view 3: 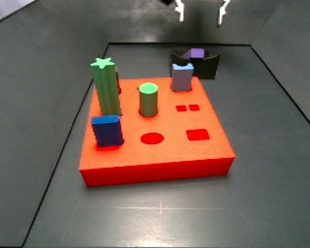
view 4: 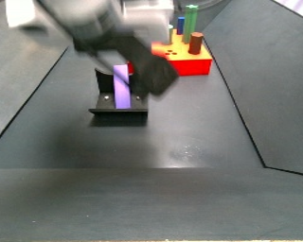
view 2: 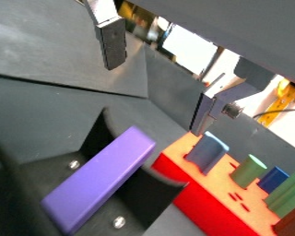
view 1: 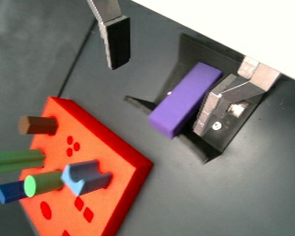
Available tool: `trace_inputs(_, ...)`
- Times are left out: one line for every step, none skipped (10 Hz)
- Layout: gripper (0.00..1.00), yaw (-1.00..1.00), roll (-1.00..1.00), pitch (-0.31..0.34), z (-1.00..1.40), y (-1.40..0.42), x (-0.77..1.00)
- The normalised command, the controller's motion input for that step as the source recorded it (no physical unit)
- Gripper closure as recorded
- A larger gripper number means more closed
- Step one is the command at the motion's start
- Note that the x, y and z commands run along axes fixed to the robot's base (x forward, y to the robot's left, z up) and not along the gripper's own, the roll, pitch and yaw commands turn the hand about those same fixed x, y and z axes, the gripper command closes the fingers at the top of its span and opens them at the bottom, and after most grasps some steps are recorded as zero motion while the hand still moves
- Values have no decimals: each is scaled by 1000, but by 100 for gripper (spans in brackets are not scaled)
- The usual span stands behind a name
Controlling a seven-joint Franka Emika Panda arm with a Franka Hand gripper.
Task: Pick up the rectangle object. Move up. Place the rectangle object on the fixture. Regrasp the rectangle object. Move to above the board. Insert the rectangle object.
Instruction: Regrasp the rectangle object.
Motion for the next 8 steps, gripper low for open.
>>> trace_inputs(0, 25, 1000, 44, 1000, -932, -146)
trace_inputs(0, 24, 1000, 37, 903, -889, -141)
trace_inputs(0, 23, 1000, 35, 696, -731, -107)
trace_inputs(0, 23, 1000, 33, 471, -554, -78)
trace_inputs(0, 23, 1000, 31, 236, -369, -59)
trace_inputs(0, 23, 1000, 25, 9, -64, -29)
trace_inputs(0, 24, 1000, 25, 9, -8, -28)
trace_inputs(0, 24, 1000, 21, 13, -22, -28)
